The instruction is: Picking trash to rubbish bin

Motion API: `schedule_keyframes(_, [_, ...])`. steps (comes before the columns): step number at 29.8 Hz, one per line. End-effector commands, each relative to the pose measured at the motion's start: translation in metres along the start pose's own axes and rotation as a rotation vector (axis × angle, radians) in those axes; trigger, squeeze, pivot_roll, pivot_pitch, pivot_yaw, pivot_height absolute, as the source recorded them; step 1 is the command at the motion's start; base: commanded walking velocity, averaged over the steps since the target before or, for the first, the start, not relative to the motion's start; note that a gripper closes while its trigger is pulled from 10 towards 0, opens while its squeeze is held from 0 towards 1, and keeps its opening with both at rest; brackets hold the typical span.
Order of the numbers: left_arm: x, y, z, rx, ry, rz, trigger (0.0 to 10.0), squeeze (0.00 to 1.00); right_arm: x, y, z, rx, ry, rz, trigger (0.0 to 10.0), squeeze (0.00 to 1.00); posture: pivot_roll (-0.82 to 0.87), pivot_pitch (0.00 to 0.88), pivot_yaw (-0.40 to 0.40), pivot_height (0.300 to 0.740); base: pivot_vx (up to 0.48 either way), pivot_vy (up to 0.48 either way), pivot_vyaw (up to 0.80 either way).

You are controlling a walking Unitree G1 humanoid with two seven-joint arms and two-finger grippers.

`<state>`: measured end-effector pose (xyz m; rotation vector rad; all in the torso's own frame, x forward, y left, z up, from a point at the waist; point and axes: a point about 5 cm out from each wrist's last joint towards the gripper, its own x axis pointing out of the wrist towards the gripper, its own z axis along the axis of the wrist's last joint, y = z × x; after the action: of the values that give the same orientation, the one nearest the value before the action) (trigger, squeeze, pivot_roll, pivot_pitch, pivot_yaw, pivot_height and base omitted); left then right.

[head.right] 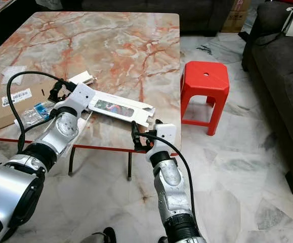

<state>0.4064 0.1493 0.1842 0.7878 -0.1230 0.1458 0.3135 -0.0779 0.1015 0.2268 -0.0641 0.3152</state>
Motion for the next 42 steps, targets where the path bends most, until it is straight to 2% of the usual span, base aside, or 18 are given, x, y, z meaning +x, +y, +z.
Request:
schedule_keyframes(1, [0.001, 0.003, -0.006, 0.008, 0.034, -0.001, 10.0, 0.0, -0.005, 0.009, -0.006, 0.021, 0.019, 0.014, 10.0, 0.0, -0.13, 0.18, 0.03, 0.74, 0.0, 0.0, 0.0])
schedule_keyframes(5, [0.0, 0.002, -0.008, 0.016, 0.038, -0.012, 10.0, 0.0, -0.007, 0.008, -0.006, 0.02, 0.02, 0.012, 10.0, 0.0, -0.13, 0.185, 0.03, 0.74, 0.0, 0.0, 0.0])
schedule_keyframes(9, [-0.001, 0.002, -0.012, -0.053, 0.062, -0.033, 10.0, 0.0, -0.009, 0.008, -0.006, 0.02, 0.022, 0.01, 10.0, 0.0, -0.14, 0.192, 0.029, 0.74, 0.0, 0.0, 0.0])
schedule_keyframes(13, [-0.001, 0.005, -0.015, -0.059, 0.07, -0.025, 10.0, 0.0, -0.012, 0.008, -0.008, 0.021, 0.028, 0.007, 10.0, 0.0, -0.14, 0.202, 0.026, 0.74, 0.0, 0.0, 0.0])
schedule_keyframes(17, [-0.001, 0.008, -0.019, -0.201, 0.107, -0.017, 10.0, 0.0, -0.014, 0.009, -0.009, 0.023, 0.033, 0.006, 10.0, 0.0, -0.14, 0.207, 0.025, 0.74, 0.0, 0.0, 0.0])
schedule_keyframes(18, [-0.001, 0.009, -0.021, -0.208, 0.111, -0.01, 10.0, 0.0, -0.015, 0.009, -0.009, 0.024, 0.033, 0.006, 10.0, 0.0, -0.15, 0.212, 0.024, 0.74, 0.0, 0.0, 0.0])
schedule_keyframes(26, [0.0, 0.014, -0.023, -0.15, 0.107, 0.011, 10.0, 0.0, -0.017, 0.008, -0.009, 0.026, 0.039, 0.0, 10.0, 0.0, -0.15, 0.22, 0.02, 0.74, 0.0, 0.0, 0.0])
schedule_keyframes(32, [0.001, 0.02, -0.025, -0.054, 0.107, 0.037, 10.0, 0.0, -0.019, 0.008, -0.01, 0.027, 0.047, 0.0, 10.0, 0.0, -0.15, 0.224, 0.017, 0.74, 0.0, 0.0, 0.0])
schedule_keyframes(39, [0.001, 0.019, -0.026, -0.106, 0.115, 0.021, 10.0, 0.0, -0.02, 0.008, -0.01, 0.027, 0.048, -0.001, 10.0, 0.0, -0.15, 0.223, 0.017, 0.74, 0.0, 0.0, 0.0])
schedule_keyframes(40, [0.001, 0.019, -0.026, -0.106, 0.115, 0.022, 7.1, 0.0, -0.02, 0.008, -0.01, 0.027, 0.048, -0.003, 10.0, 0.0, -0.15, 0.226, 0.017, 0.74, 0.0, 0.0, 0.0])
schedule_keyframes(41, [0.001, 0.019, -0.025, -0.102, 0.114, 0.022, 0.0, 0.0, -0.021, 0.008, -0.009, 0.028, 0.049, -0.004, 10.0, 0.0, -0.15, 0.225, 0.016, 0.74, 0.0, 0.0, 0.0])
schedule_keyframes(42, [0.0, 0.017, -0.024, -0.101, 0.108, 0.015, 0.0, 0.0, -0.021, 0.008, -0.01, 0.028, 0.051, -0.005, 10.0, 0.0, -0.15, 0.225, 0.016, 0.74, 0.0, 0.0, 0.0])
